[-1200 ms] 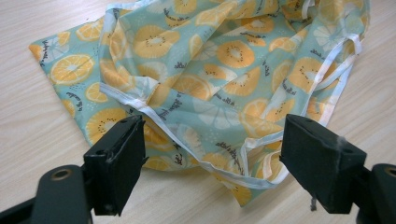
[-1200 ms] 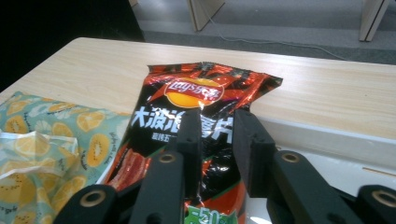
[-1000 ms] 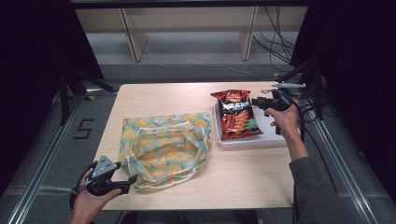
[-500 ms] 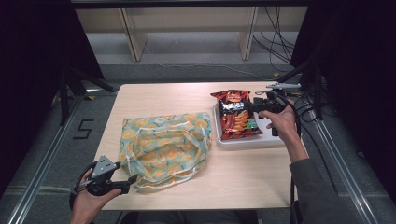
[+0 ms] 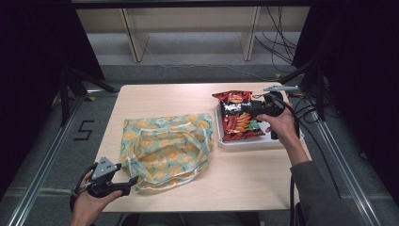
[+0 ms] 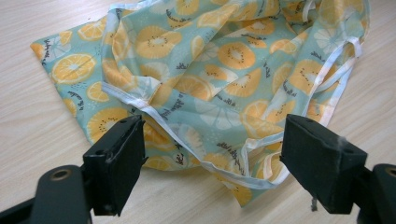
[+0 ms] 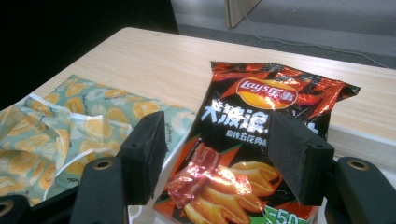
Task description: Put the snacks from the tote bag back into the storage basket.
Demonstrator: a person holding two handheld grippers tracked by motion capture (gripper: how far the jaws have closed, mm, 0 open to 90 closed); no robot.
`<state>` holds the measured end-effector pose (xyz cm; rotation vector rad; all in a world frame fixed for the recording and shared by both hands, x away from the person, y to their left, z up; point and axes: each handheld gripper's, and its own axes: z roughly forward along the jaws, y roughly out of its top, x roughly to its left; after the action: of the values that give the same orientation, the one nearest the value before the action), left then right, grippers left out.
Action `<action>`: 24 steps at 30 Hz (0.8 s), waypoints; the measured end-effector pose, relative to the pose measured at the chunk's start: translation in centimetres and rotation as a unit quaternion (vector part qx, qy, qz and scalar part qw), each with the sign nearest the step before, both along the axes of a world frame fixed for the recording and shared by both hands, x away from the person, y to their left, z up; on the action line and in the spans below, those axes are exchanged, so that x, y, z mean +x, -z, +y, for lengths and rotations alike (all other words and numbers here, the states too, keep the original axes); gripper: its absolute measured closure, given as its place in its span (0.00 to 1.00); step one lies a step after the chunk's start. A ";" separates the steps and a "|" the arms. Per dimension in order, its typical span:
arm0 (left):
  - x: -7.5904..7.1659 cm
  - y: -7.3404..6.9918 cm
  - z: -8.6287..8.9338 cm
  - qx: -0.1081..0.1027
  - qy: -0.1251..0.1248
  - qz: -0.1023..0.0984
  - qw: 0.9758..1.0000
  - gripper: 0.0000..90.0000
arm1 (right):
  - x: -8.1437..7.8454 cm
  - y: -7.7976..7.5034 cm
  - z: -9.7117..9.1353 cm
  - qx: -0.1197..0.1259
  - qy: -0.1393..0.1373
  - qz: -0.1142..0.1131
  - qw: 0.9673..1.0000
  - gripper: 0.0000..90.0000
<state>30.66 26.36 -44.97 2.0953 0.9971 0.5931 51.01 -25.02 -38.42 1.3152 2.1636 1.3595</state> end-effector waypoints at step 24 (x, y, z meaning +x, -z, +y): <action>0.0 0.0 0.0 -0.011 0.001 -0.005 1.000 0.24 | -2.1 0.3 1.7 -0.013 -0.045 -0.004 0.999 0.41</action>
<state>30.68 26.33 -45.02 2.0716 0.9919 0.5886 48.87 -23.29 -38.76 1.2149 2.2517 1.3630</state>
